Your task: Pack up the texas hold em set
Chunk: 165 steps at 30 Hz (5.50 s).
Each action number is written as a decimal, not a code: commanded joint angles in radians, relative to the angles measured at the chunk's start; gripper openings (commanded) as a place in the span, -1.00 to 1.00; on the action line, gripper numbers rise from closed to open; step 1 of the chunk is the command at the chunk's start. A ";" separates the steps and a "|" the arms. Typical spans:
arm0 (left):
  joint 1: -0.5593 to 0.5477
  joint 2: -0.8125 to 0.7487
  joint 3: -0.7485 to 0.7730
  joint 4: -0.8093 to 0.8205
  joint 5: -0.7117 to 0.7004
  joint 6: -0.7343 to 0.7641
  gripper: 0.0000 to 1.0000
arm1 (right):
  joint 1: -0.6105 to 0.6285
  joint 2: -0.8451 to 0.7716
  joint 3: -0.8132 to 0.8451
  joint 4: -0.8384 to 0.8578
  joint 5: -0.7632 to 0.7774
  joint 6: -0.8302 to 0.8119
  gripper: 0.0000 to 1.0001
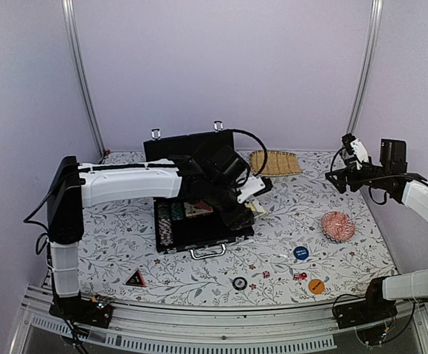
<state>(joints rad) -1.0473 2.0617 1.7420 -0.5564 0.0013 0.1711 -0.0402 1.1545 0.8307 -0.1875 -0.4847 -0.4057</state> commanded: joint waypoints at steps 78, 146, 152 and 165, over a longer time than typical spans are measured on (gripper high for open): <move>0.263 -0.213 -0.415 -0.259 -0.339 -0.436 -0.03 | 0.007 0.142 0.001 -0.043 -0.014 -0.050 1.00; 0.249 0.032 -0.125 -0.146 -0.240 -0.381 -1.00 | 0.008 0.164 0.004 -0.063 -0.034 -0.062 0.99; 0.195 0.083 -0.100 -0.181 -0.238 -0.339 -1.00 | 0.007 0.168 0.004 -0.063 -0.035 -0.064 0.99; 0.115 0.129 -0.115 -0.214 -0.271 -0.340 -1.00 | 0.010 0.188 0.009 -0.070 -0.043 -0.069 0.99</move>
<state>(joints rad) -0.9005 2.1475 1.6165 -0.7288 -0.2958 -0.1715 -0.0376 1.3334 0.8307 -0.2447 -0.5091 -0.4686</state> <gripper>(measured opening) 0.007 0.994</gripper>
